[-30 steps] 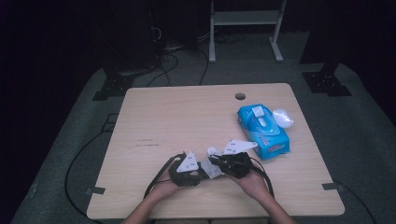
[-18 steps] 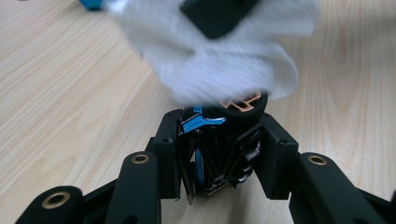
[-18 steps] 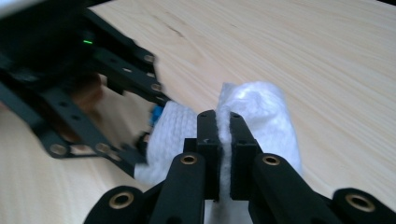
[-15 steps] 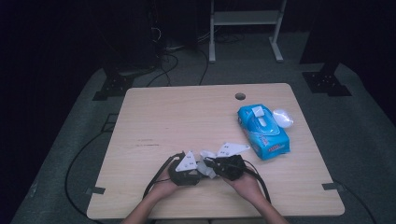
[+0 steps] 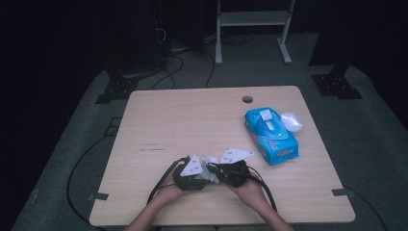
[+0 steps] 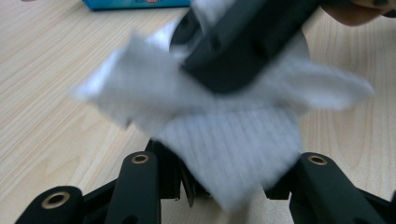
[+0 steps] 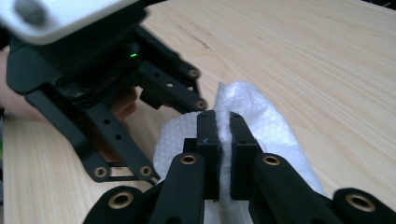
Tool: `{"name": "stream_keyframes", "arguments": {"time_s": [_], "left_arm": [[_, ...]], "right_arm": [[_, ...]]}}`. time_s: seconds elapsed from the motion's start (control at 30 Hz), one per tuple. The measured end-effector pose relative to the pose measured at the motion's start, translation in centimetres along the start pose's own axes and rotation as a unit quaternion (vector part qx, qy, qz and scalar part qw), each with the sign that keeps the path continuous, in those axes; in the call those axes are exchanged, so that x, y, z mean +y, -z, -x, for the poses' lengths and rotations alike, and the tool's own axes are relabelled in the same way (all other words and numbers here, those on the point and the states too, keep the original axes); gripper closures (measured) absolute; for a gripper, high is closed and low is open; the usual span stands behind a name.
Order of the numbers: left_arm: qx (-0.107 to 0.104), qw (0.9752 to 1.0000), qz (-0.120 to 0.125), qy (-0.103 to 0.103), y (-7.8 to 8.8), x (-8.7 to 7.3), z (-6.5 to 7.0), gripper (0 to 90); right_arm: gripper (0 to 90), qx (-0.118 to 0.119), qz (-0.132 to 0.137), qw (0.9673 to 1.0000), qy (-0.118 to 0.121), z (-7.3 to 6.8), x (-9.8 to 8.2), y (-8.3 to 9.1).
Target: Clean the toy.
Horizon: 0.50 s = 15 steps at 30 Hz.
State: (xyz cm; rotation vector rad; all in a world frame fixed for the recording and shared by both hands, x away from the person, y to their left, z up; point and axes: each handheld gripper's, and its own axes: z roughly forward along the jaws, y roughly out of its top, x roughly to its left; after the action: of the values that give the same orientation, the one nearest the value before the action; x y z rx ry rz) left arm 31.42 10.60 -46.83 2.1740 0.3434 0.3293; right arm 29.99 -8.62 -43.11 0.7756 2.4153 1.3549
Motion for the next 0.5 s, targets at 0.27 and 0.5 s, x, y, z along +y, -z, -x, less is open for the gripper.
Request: {"name": "stream_keyframes", "arguments": {"time_s": [0.27,0.5], "left_arm": [[0.002,1.0,0.002,-0.001,0.3,-0.2,-0.4,58.0],[0.003,1.0,0.001,-0.001,0.3,-0.2,-0.3,58.0]], "right_arm": [[85.4,-0.084,-0.012,0.9964,0.005,3.0,-1.0,2.4],[85.3,-0.061,-0.006,0.9981,-0.01,2.0,-1.0,1.9]]}}
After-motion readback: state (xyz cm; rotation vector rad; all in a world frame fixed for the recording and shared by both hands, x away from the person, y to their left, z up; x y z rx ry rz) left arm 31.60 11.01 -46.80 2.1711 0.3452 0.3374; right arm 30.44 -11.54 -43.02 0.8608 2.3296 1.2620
